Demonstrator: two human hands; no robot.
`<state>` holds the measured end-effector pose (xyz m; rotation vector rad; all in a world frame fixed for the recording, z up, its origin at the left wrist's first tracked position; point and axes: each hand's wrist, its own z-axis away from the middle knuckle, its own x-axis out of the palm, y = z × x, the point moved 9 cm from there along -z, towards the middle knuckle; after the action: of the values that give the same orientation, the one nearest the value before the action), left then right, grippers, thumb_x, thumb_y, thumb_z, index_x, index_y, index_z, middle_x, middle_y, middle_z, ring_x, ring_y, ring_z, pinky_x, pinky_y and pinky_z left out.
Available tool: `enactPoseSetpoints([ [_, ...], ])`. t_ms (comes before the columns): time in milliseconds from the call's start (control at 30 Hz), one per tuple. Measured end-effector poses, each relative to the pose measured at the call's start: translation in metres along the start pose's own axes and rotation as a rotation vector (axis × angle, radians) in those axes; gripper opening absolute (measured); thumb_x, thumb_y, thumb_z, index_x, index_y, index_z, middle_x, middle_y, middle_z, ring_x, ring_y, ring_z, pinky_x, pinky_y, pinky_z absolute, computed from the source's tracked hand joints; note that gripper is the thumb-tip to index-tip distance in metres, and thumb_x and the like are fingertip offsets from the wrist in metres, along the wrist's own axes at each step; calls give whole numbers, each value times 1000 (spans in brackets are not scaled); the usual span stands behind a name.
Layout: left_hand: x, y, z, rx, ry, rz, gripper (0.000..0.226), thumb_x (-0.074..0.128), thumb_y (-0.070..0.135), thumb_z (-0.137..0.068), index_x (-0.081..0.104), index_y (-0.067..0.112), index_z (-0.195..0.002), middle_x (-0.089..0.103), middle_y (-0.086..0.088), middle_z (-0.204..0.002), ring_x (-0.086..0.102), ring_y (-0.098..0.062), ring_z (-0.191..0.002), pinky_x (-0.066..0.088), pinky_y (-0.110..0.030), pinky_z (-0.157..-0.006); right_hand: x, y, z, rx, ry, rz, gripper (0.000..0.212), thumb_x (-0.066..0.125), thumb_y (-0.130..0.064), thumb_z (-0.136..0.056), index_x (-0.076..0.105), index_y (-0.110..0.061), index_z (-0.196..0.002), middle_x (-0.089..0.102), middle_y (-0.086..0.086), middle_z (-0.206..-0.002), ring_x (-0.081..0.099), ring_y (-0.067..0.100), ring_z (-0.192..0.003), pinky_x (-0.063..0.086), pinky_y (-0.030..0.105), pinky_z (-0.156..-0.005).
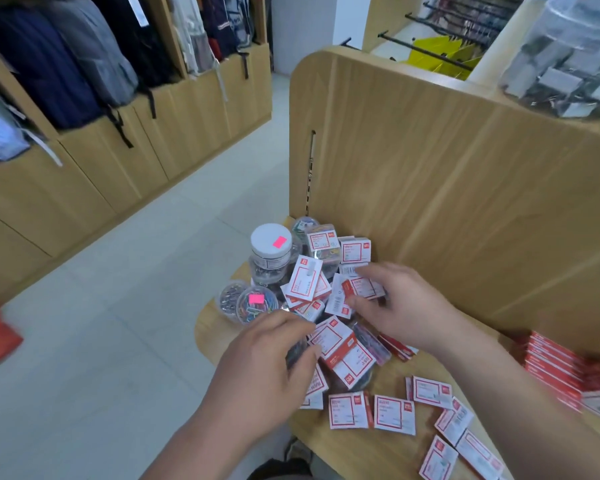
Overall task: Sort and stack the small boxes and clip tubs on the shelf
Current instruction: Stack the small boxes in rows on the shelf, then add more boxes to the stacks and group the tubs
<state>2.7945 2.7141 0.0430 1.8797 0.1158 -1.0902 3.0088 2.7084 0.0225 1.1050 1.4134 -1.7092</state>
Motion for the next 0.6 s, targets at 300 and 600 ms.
enactPoseSetpoints([
  [300,2,0,-16,68,-52,62,18,67,33,-93,74,26,-109,65,19,-105,64,-7,-99,55,-36,-80,-3,11,27,-41,105,-300,47,84,-38,-80,71,-21,-122,65,-10,-125,58,6,-120,46,27,-102],
  [600,39,83,-14,249,-170,111,14,66,29,-93,71,31,-106,63,19,-98,61,-2,-87,52,-27,-73,-38,68,142,333,314,-431,22,76,-35,-87,75,-34,-109,73,-24,-103,65,-6,-100,49,11,-84],
])
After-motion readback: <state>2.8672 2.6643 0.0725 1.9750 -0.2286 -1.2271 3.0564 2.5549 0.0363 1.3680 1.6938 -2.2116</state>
